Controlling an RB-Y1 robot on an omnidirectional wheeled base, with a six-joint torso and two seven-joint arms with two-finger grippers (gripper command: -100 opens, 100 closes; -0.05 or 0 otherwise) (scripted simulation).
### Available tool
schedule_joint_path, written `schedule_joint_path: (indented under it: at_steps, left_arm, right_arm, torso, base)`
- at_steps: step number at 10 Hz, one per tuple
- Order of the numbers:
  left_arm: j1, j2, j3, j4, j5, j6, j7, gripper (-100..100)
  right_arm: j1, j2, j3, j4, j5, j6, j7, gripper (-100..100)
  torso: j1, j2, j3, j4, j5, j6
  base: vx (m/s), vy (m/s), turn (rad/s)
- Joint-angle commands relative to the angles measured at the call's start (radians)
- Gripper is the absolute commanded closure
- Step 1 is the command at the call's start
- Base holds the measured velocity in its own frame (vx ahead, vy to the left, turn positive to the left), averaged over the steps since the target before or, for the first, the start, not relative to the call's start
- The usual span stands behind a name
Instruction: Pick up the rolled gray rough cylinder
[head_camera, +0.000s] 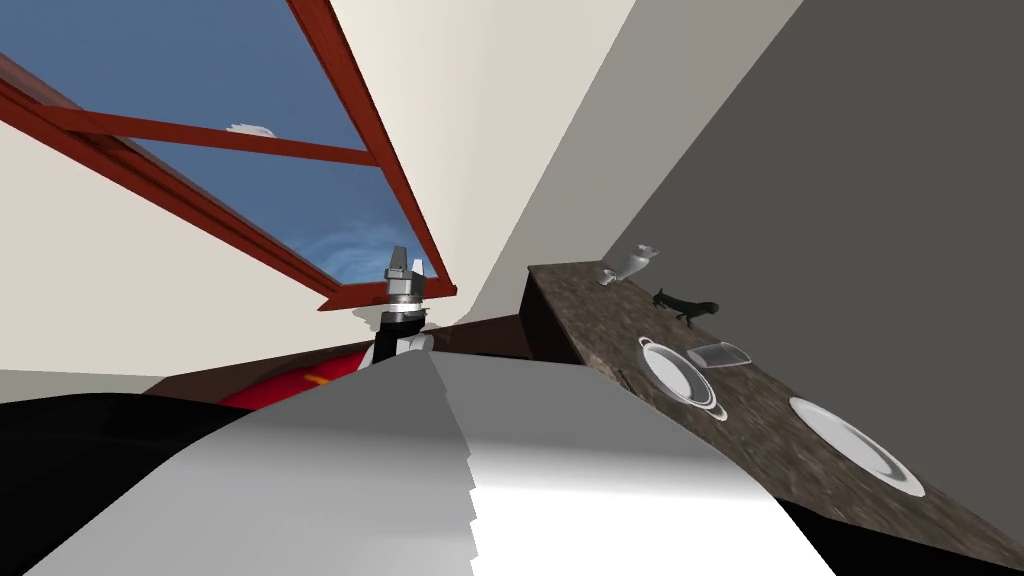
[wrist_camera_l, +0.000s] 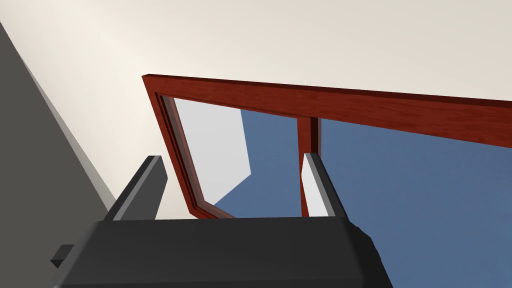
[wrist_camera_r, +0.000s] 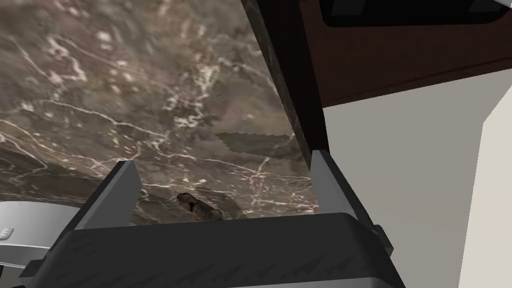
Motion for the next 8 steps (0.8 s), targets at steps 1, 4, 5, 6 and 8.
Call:
schedule_joint_path:
  at_steps: [1,4,5,6,8]
  left_arm:
    - [0.000,0.000,0.000,0.000,0.000,0.000,0.000,0]
    - [0.000,0.000,0.000,0.000,0.000,0.000,0.000,0]
    - [0.000,0.000,0.000,0.000,0.000,0.000,0.000,0]
    - [0.000,0.000,0.000,0.000,0.000,0.000,0.000,0]
    - [0.000,0.000,0.000,0.000,0.000,0.000,0.000,0]
  right_arm:
    - [0.024,-0.050,-0.003,0.034,0.020,0.011,0.043,-100]
    - [0.072,-0.130,-0.010,0.072,0.056,0.032,0.112,-100]
    - [0.085,-0.152,-0.010,0.082,0.067,0.039,0.132,-100]
    - [0.096,-0.174,-0.010,0.091,0.076,0.045,0.149,-100]
    - [0.113,-0.208,-0.009,0.104,0.090,0.056,0.175,-100]
  torso:
    - [0.000,0.000,0.000,0.000,0.000,0.000]
    - [0.001,-0.001,-0.001,0.000,0.000,0.000]
    - [0.001,0.000,0.000,0.000,0.000,0.000]
    - [0.001,0.002,0.001,0.000,0.000,0.000]
    - [0.001,0.003,0.002,0.001,0.000,0.000]
  base:
    - [0.225,-0.029,-0.005]
    - [0.200,0.003,-0.004]
    - [0.147,-0.001,-0.003]
    - [0.142,0.007,0.002]
    - [0.126,-0.004,0.001]
